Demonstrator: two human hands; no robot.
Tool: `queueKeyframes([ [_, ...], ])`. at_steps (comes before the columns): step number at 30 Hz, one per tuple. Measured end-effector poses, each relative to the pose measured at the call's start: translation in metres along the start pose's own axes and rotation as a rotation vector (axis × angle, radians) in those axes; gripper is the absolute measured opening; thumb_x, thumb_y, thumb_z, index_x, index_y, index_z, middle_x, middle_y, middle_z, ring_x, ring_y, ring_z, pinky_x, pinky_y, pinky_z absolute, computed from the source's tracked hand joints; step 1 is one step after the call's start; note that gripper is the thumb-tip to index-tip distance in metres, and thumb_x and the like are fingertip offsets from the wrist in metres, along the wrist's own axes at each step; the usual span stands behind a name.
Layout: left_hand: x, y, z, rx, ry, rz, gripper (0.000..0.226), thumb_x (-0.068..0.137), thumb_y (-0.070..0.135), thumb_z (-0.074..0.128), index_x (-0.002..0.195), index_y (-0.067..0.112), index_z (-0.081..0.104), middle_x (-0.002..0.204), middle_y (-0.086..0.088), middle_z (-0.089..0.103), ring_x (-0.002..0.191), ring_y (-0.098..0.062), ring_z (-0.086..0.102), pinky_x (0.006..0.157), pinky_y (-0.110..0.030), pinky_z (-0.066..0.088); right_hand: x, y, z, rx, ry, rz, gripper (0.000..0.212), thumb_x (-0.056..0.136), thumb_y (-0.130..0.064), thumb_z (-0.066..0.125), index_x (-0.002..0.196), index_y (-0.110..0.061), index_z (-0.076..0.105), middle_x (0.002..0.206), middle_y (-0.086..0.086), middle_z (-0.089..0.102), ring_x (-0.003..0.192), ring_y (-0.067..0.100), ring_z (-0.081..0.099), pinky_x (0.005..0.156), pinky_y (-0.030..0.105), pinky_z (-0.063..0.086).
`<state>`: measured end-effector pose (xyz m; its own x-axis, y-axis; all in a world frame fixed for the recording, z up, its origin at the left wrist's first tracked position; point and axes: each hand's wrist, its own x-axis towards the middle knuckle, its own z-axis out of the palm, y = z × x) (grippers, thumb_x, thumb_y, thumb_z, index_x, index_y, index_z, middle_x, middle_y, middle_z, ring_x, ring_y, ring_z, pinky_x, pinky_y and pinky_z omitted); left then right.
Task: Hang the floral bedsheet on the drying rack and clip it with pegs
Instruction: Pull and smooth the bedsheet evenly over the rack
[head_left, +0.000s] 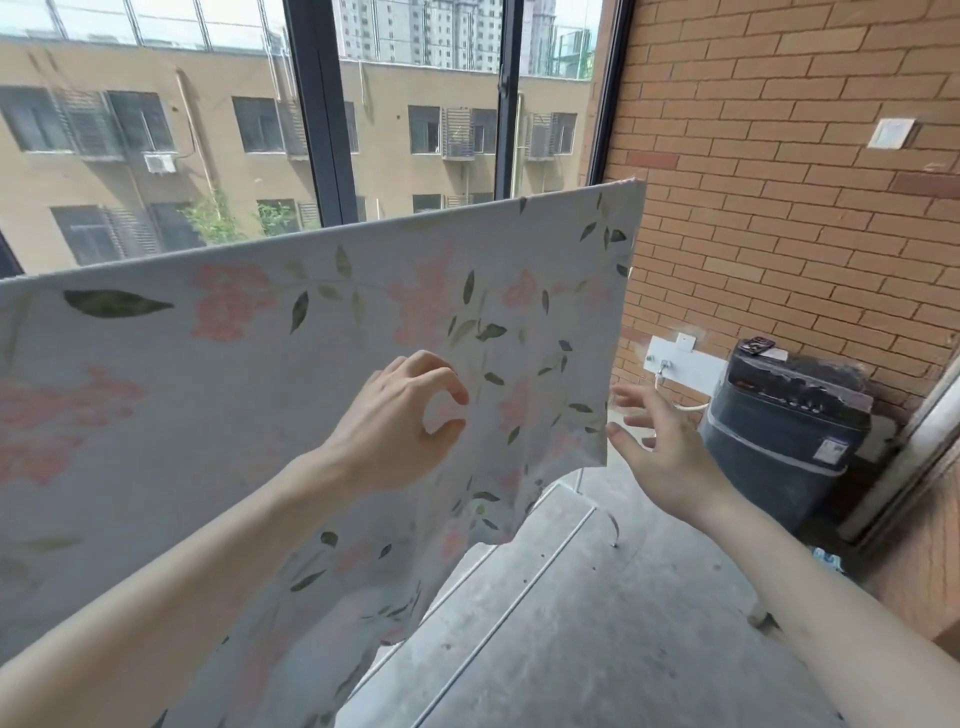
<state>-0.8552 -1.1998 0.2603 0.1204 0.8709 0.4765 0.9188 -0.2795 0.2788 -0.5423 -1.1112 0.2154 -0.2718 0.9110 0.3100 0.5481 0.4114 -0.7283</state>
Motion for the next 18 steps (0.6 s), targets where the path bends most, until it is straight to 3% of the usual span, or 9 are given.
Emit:
queueKeyframes([
  [4, 0.057, 0.003, 0.031, 0.013, -0.01, -0.005, 0.021, 0.09, 0.034, 0.072, 0.11, 0.033, 0.066, 0.127, 0.012, 0.055, 0.12, -0.017, 0.052, 0.1, -0.03, 0.036, 0.047, 0.027, -0.019, 0.02, 0.009, -0.013, 0.038, 0.101, -0.031, 0.064, 0.137, -0.034, 0.053, 0.13, -0.013, 0.059, 0.116, 0.007, 0.06, 0.095, 0.031, 0.049],
  [9, 0.141, -0.007, 0.076, 0.023, 0.006, -0.007, 0.022, 0.091, 0.034, 0.072, 0.113, 0.032, 0.066, 0.13, 0.01, 0.055, 0.121, -0.018, 0.051, 0.103, -0.036, 0.04, 0.128, 0.065, -0.042, 0.009, 0.026, -0.027, 0.037, 0.1, -0.031, 0.064, 0.136, -0.034, 0.054, 0.125, -0.017, 0.059, 0.113, 0.008, 0.061, 0.099, 0.038, 0.052],
  [18, 0.326, -0.018, 0.125, 0.079, 0.057, 0.023, 0.024, 0.09, 0.039, 0.069, 0.114, 0.034, 0.066, 0.13, 0.011, 0.055, 0.12, -0.019, 0.051, 0.104, -0.04, 0.04, 0.285, 0.129, -0.097, 0.016, 0.057, -0.022, 0.034, 0.101, -0.031, 0.063, 0.134, -0.033, 0.055, 0.125, -0.013, 0.061, 0.108, 0.005, 0.063, 0.09, 0.031, 0.053],
])
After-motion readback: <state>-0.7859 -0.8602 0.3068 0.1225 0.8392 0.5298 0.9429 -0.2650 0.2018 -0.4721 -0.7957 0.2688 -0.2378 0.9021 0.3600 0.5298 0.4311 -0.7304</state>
